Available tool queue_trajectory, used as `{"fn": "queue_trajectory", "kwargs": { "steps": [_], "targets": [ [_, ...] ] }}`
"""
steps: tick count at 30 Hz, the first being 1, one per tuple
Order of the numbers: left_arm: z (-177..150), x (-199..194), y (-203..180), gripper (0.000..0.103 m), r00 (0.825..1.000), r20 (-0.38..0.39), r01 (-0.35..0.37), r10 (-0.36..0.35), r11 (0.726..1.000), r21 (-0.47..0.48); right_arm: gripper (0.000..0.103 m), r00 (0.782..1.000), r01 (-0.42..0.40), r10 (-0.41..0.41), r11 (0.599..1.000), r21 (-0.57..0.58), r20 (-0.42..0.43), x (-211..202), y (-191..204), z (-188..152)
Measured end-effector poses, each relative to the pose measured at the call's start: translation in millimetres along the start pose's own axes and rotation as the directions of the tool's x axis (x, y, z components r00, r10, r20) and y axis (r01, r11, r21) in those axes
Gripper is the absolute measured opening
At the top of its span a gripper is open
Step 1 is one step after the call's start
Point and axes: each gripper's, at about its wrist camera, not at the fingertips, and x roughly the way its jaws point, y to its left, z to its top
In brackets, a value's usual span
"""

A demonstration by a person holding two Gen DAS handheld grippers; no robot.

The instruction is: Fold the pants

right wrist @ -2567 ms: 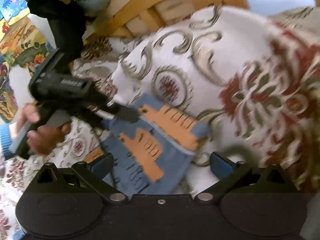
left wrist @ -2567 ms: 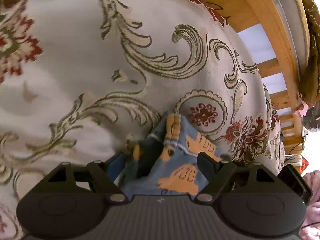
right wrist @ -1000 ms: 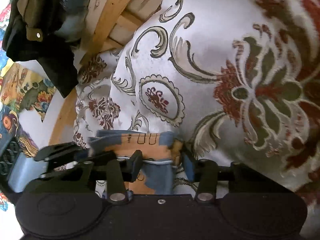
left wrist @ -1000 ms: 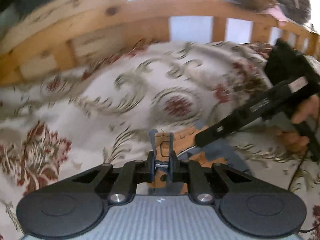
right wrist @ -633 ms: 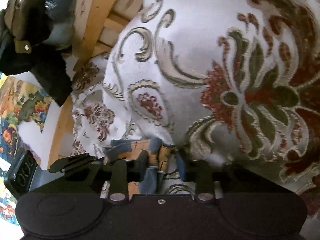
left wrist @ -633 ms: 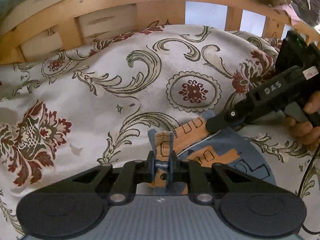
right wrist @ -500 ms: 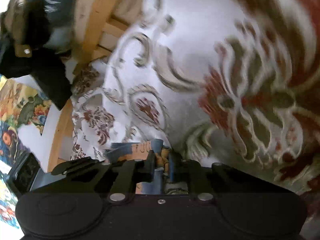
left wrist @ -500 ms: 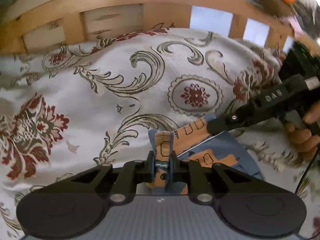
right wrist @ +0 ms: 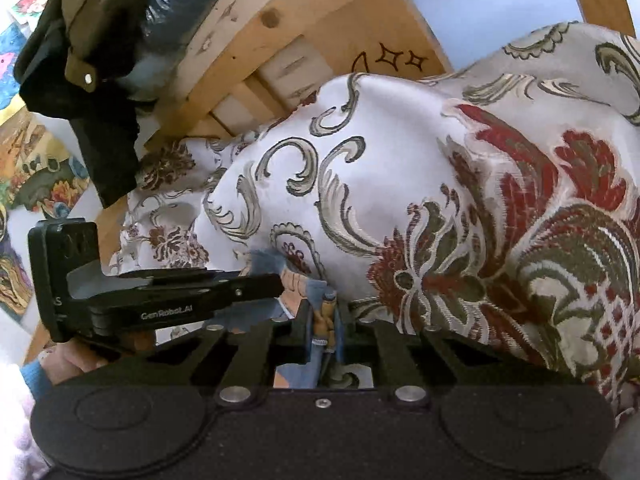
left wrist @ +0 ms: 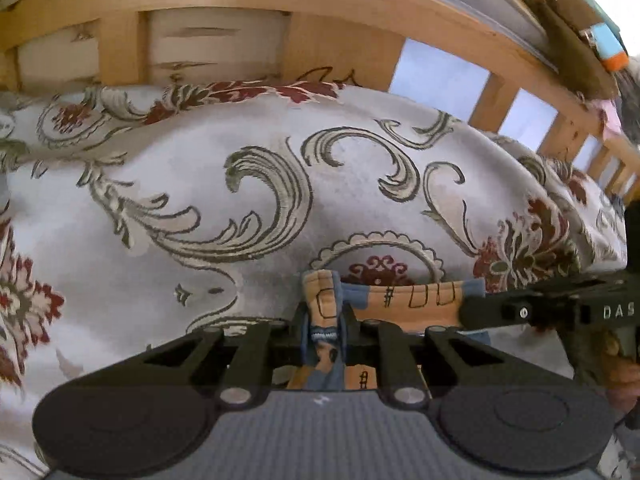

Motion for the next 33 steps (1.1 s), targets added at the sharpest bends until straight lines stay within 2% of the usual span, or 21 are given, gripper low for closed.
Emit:
{"fn": "queue_trajectory", "kwargs": {
  "steps": [4, 6, 7, 8, 10, 13, 17, 19, 21, 23, 24, 26, 28, 30, 31, 33],
  "targets": [
    [-4.0, -7.1, 0.3, 0.018, 1.0, 0.009, -0.012, 0.012, 1.0, -0.025, 0.011, 0.999, -0.036, 0.036, 0.999, -0.039, 0.008, -3.9, 6.7, -2.2],
    [-3.4, -10.3, 4.2, 0.022, 1.0, 0.01, -0.01, 0.01, 0.998, -0.065, 0.011, 0.999, -0.045, 0.045, 0.998, -0.047, 0.007, -3.6, 9.7, -2.4],
    [-3.3, -13.2, 8.3, 0.031, 1.0, 0.012, -0.005, 0.006, 0.994, -0.108, 0.011, 0.999, -0.049, 0.05, 0.998, -0.048, 0.007, -3.9, 10.6, -1.6],
    [-3.7, -17.9, 14.6, 0.047, 1.0, 0.014, 0.006, -0.004, 0.985, -0.172, 0.011, 0.999, -0.051, 0.052, 0.997, -0.054, 0.008, -4.4, 11.7, -1.4],
    [-7.1, -31.5, 27.3, 0.059, 0.999, 0.036, 0.031, -0.021, 0.955, -0.294, 0.011, 0.998, -0.056, 0.057, 0.995, -0.08, 0.012, -6.2, 16.2, -1.9],
    [-13.4, -60.4, 39.5, 0.059, 0.998, 0.052, 0.053, -0.035, 0.909, -0.412, 0.011, 0.997, -0.07, 0.075, 0.984, -0.165, 0.019, -8.6, 31.3, -5.4],
    [-27.2, -110.9, 36.1, 0.061, 0.997, 0.039, 0.079, -0.068, 0.847, -0.526, 0.011, 0.993, -0.108, 0.118, 0.947, -0.304, 0.013, -13.9, 54.5, -15.1],
    [-40.1, -139.4, 27.3, 0.067, 0.997, 0.04, 0.079, -0.069, 0.805, -0.587, 0.011, 0.99, -0.128, 0.14, 0.912, -0.39, 0.001, -16.4, 68.5, -24.4],
    [-52.7, -165.7, 16.6, 0.071, 0.997, 0.05, 0.071, -0.051, 0.778, -0.624, 0.011, 0.985, -0.163, 0.17, 0.868, -0.469, -0.028, -17.7, 82.9, -35.0],
    [-72.0, -185.7, 3.5, 0.082, 0.995, 0.094, 0.09, -0.039, 0.761, -0.642, 0.011, 0.976, -0.207, 0.205, 0.804, -0.557, -0.067, -19.3, 98.7, -49.6],
    [-84.1, -190.5, -1.0, 0.084, 0.992, 0.12, 0.107, -0.036, 0.744, -0.659, 0.011, 0.969, -0.238, 0.226, 0.766, -0.597, -0.098, -20.1, 106.7, -57.6],
    [-108.5, -189.6, -4.1, 0.086, 0.986, 0.156, 0.148, -0.053, 0.707, -0.692, 0.011, 0.955, -0.286, 0.256, 0.676, -0.679, -0.147, -24.3, 120.5, -75.6],
    [-132.3, -178.4, -2.1, 0.086, 0.983, 0.175, 0.168, -0.059, 0.681, -0.712, 0.011, 0.945, -0.316, 0.269, 0.593, -0.741, -0.188, -27.4, 130.5, -92.7],
    [-148.3, -164.7, 3.1, 0.085, 0.975, 0.207, 0.207, -0.077, 0.651, -0.73, 0.011, 0.943, -0.324, 0.254, 0.542, -0.775, -0.216, -28.2, 136.4, -105.4],
    [-153.9, -159.1, 4.8, 0.085, 0.97, 0.226, 0.226, -0.085, 0.648, -0.728, 0.011, 0.944, -0.32, 0.242, 0.521, -0.791, -0.223, -27.7, 138.9, -110.6],
    [-155.5, -150.7, 5.6, 0.085, 0.971, 0.23, 0.215, -0.068, 0.672, -0.708, 0.011, 0.948, -0.313, 0.22, 0.493, -0.812, -0.231, -26.4, 141.6, -117.5]
  ]
}}
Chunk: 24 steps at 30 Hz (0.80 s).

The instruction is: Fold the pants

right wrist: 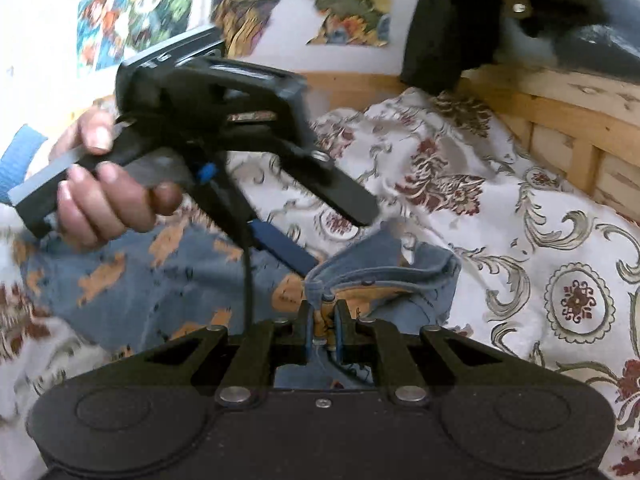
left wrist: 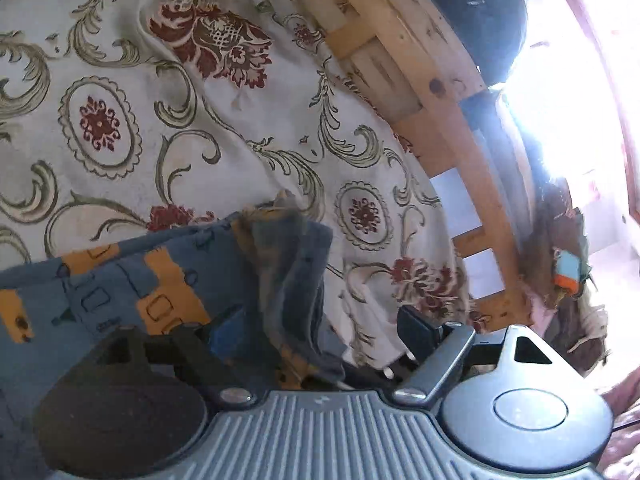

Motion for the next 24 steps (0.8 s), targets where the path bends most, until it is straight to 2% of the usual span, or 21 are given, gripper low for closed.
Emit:
{"fn": "queue_trajectory", "kwargs": {
  "steps": [4, 8, 11, 14, 17, 20, 24],
  "targets": [
    [-2.5, 9.6, 0.3, 0.085, 1.0, -0.019, -0.01, 0.011, 0.998, 0.059, 0.011, 1.0, -0.012, 0.011, 0.999, -0.052, -0.025, 3.0, 9.5, -5.4],
    [2.5, 13.9, 11.6, 0.085, 1.0, -0.006, -0.025, 0.025, 0.999, 0.027, 0.011, 0.999, -0.012, 0.008, 0.994, -0.111, -0.036, 5.3, 19.6, -10.5],
    [2.0, 11.5, 12.7, 0.085, 0.999, 0.001, -0.049, 0.049, 0.998, 0.042, 0.011, 0.999, -0.001, -0.006, 0.982, -0.189, -0.036, 11.0, 28.7, -13.6],
    [-2.4, 9.3, 16.1, 0.087, 0.999, -0.006, -0.045, 0.045, 0.998, 0.041, 0.011, 0.999, -0.003, -0.014, 0.943, -0.333, -0.047, 16.2, 47.5, -20.7],
    [-8.9, 6.7, 26.5, 0.087, 0.999, -0.017, -0.039, 0.04, 0.999, 0.016, 0.011, 0.997, -0.022, -0.015, 0.873, -0.487, -0.071, 20.7, 69.2, -32.5],
    [-13.9, 2.2, 37.3, 0.087, 1.0, -0.007, -0.025, 0.024, 1.0, -0.017, 0.012, 0.997, -0.019, -0.028, 0.827, -0.561, -0.075, 23.0, 78.7, -39.0],
    [-13.1, 1.4, 42.7, 0.084, 1.0, 0.01, -0.019, 0.019, 0.999, -0.041, 0.012, 0.996, -0.028, -0.027, 0.833, -0.552, -0.09, 26.1, 78.6, -38.8]
  ]
}}
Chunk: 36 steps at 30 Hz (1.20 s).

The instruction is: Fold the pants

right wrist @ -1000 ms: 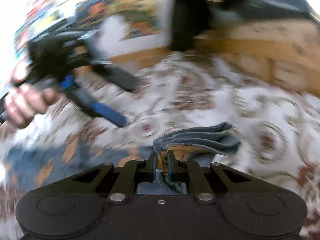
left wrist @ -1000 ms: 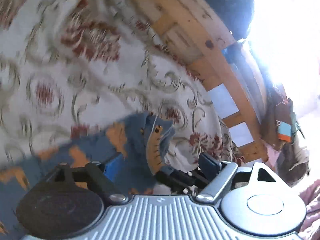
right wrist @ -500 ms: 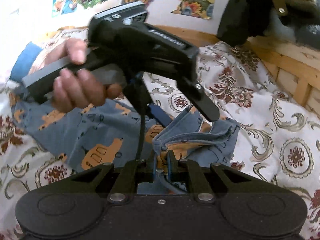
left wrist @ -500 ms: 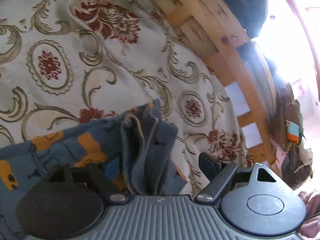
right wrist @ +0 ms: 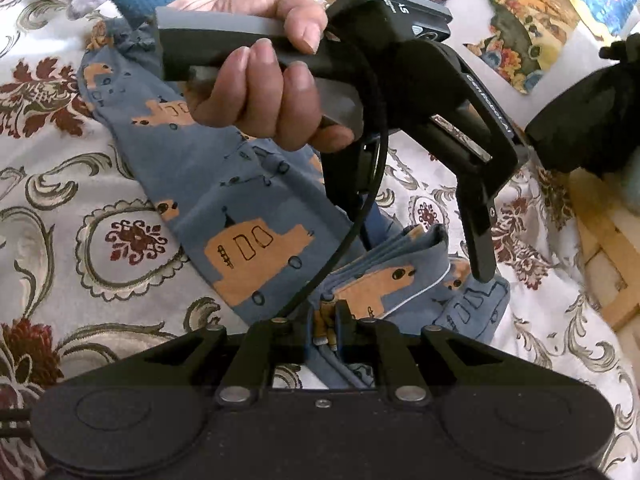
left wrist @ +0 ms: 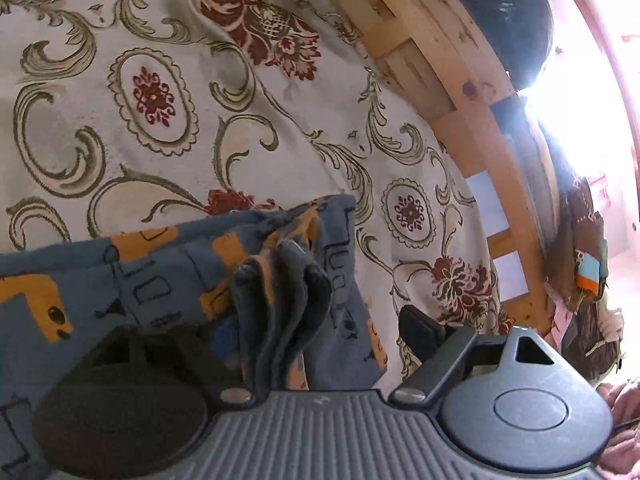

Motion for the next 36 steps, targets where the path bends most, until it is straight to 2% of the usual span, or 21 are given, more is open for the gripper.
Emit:
{"fn": "queue_trajectory", "kwargs": {
  "steps": [3, 5, 8, 10, 14, 18, 21, 26, 31, 36],
  "targets": [
    [2.6, 0.6, 3.1, 0.065, 0.999, 0.014, -0.039, 0.039, 0.999, -0.031, 0.012, 1.0, -0.003, 0.003, 1.0, 0.007, -0.003, 1.8, -1.1, 0.0],
    [2.1, 0.2, 5.3, 0.042, 0.997, 0.028, -0.072, 0.074, 0.996, -0.043, 0.013, 1.0, -0.007, 0.007, 1.0, 0.017, -0.005, 5.0, -6.3, 0.2],
    [-0.6, -3.3, 11.0, 0.023, 0.995, 0.048, -0.084, 0.088, 0.993, -0.079, 0.013, 1.0, -0.007, 0.007, 1.0, 0.029, -0.002, 3.2, -6.5, -0.2],
    [-2.3, -6.4, 9.5, 0.016, 0.992, 0.06, -0.103, 0.107, 0.992, -0.071, 0.013, 1.0, -0.006, 0.006, 0.999, 0.035, 0.002, -0.5, -6.8, 0.0],
    [-4.8, -15.0, -1.4, 0.013, 0.989, 0.077, -0.124, 0.128, 0.991, -0.047, 0.012, 0.999, -0.001, -0.001, 0.999, 0.053, 0.032, -12.5, -9.5, 3.0],
    [-11.8, -29.4, -10.2, 0.013, 0.985, 0.1, -0.138, 0.139, 0.99, -0.017, 0.012, 0.998, 0.003, -0.004, 1.0, 0.021, 0.067, -26.9, -5.8, 4.6],
    [-23.0, -40.5, -14.6, 0.013, 0.975, 0.126, -0.187, 0.183, 0.982, 0.025, 0.012, 0.998, -0.032, 0.031, 0.999, 0.017, 0.063, -27.0, -1.5, 6.6],
    [-45.9, -60.4, -3.4, 0.013, 0.956, 0.158, -0.251, 0.247, 0.968, 0.003, 0.012, 0.992, -0.096, 0.096, 0.995, -0.007, 0.077, -25.3, 12.8, 16.7],
    [-65.8, -80.1, 16.0, 0.013, 0.946, 0.183, -0.26, 0.267, 0.964, -0.062, 0.012, 0.986, -0.143, 0.144, 0.99, -0.02, 0.086, -22.0, 29.3, 27.2],
    [-75.6, -92.0, 28.9, 0.013, 0.942, 0.192, -0.264, 0.275, 0.961, -0.081, 0.012, 0.981, -0.173, 0.174, 0.985, -0.016, 0.083, -16.4, 42.2, 36.3]
  ]
}}
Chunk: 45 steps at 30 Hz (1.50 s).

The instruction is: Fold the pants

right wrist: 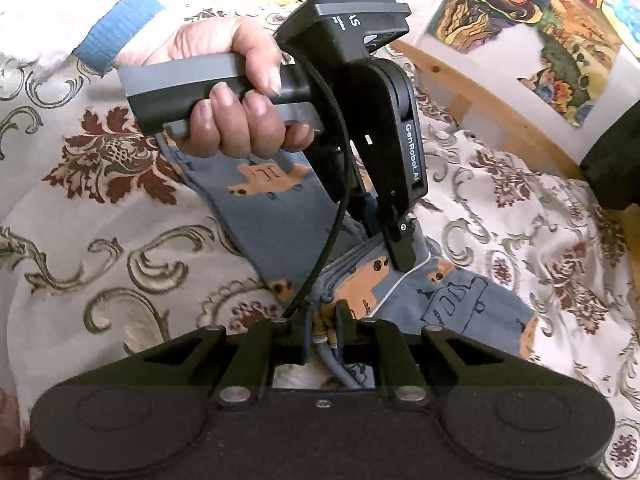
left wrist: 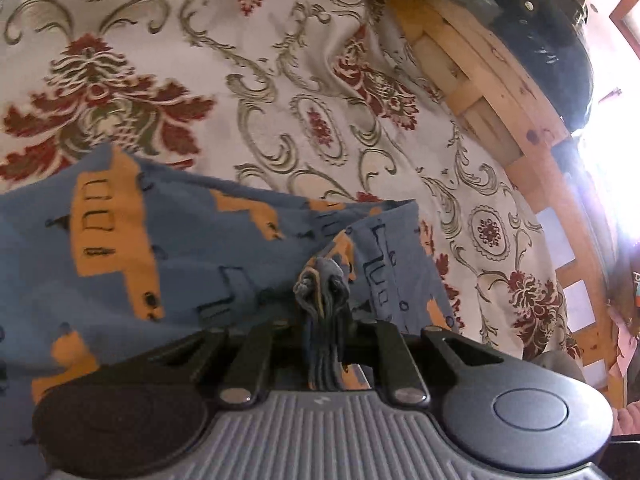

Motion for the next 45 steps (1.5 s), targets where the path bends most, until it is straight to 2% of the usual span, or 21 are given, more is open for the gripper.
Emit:
{"fn": "queue_trajectory", "kwargs": {
  "steps": [6, 11, 22, 37, 41, 43, 45],
  "targets": [
    [-1.2, 2.3, 14.2, 0.013, 1.0, -0.004, 0.023, -0.024, 0.999, -0.027, 0.012, 1.0, -0.008, 0.008, 1.0, 0.004, -0.018, 10.5, 3.2, 1.7],
    [-1.9, -4.5, 18.7, 0.013, 0.999, 0.001, 0.039, -0.039, 0.999, -0.006, 0.012, 1.0, -0.019, 0.019, 1.0, 0.007, -0.015, 12.2, 3.6, 5.6],
    [-8.6, -42.4, 44.6, 0.013, 0.999, 0.046, -0.023, 0.024, 1.0, -0.019, 0.012, 0.996, -0.084, 0.083, 0.996, 0.004, 0.041, 25.1, 17.4, 34.7],
    [-18.2, -74.3, 70.9, 0.013, 0.996, 0.056, -0.073, 0.076, 0.996, -0.054, 0.012, 0.986, -0.152, 0.152, 0.988, -0.009, 0.071, 38.3, 35.9, 57.1],
    [-17.7, -70.7, 71.8, 0.018, 0.993, 0.044, -0.104, 0.106, 0.994, -0.044, 0.012, 0.986, -0.156, 0.156, 0.988, -0.006, 0.063, 43.5, 39.7, 56.9],
    [-17.1, -70.8, 71.8, 0.02, 0.993, 0.042, -0.111, 0.113, 0.993, -0.044, 0.016, 0.986, -0.158, 0.158, 0.987, -0.007, 0.059, 45.4, 41.5, 56.8],
    [-17.4, -73.8, 72.1, 0.027, 0.992, 0.044, -0.117, 0.119, 0.992, -0.044, 0.021, 0.984, -0.165, 0.165, 0.986, -0.002, 0.066, 44.9, 39.8, 56.2]
  ]
}}
